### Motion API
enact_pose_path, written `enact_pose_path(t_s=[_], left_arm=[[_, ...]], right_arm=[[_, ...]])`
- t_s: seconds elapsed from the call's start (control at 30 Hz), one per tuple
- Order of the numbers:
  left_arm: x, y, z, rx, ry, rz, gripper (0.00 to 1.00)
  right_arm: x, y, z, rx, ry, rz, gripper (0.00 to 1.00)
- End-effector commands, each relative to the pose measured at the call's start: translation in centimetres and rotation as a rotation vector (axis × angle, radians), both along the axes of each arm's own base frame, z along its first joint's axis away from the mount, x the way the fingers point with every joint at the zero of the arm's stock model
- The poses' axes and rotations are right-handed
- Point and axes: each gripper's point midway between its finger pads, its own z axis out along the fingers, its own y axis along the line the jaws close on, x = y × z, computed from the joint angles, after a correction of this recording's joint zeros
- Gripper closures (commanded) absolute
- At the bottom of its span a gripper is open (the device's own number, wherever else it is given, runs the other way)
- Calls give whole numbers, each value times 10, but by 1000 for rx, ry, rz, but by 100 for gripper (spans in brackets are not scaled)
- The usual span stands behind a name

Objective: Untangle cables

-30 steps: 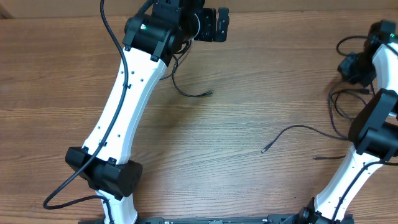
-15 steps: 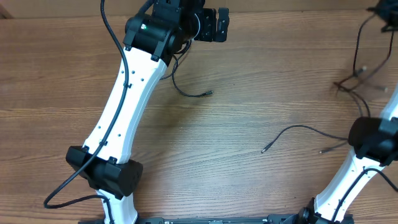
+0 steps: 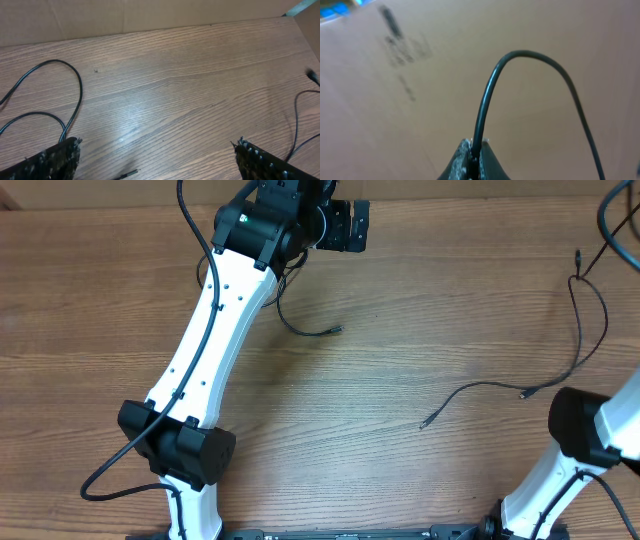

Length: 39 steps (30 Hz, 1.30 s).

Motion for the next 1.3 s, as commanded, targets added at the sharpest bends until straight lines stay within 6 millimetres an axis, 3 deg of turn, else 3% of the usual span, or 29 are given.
enact_pose_path(t_s=[0.0,0.27,0.33,0.4,0.5,0.53,0.6,0.73,0.77,0.83,0.97,1.07,1.13,1.27], left_arm=[[2,-1,-4,4,4,-7,0],[5,-2,-1,-12,-4,4,0],[5,-2,0,-16,-7,6,0],[5,-3,0,-17,-8,6,0],[5,-3,0,-22,-5,10,1],[5,-3,0,-22,-5,10,0],[5,-3,0,-24,-3,8,0],[5,-3,0,-27,1,13,0],[5,-3,0,-27,0,13,0],[6,-4,2,-31,-9,13,1],[11,-6,7,-44,-37,13,0],[13,-7,10,-51,-52,13,1],[16,-8,14,-60,-70,12,1],[17,-9,16,-65,-76,15,1]], right_arm=[[-29,6,36,-47,-105,-5,96],[-77,19,102,-147,-337,-15,96],[-85,20,110,-163,-362,-20,96],[-85,13,108,-154,-354,-64,96],[-73,-18,92,-126,-288,-214,96],[-62,-41,80,-124,-244,-318,96],[-49,-67,64,-110,-195,-417,96],[6,-125,-1,-99,-43,-507,96],[29,-151,-41,-91,32,-534,96],[52,-189,-107,-68,153,-594,96],[67,-231,-192,-49,329,-668,96],[73,-252,-241,-30,429,-684,96],[81,-273,-311,-3,565,-693,96],[88,-279,-378,19,697,-680,96]])
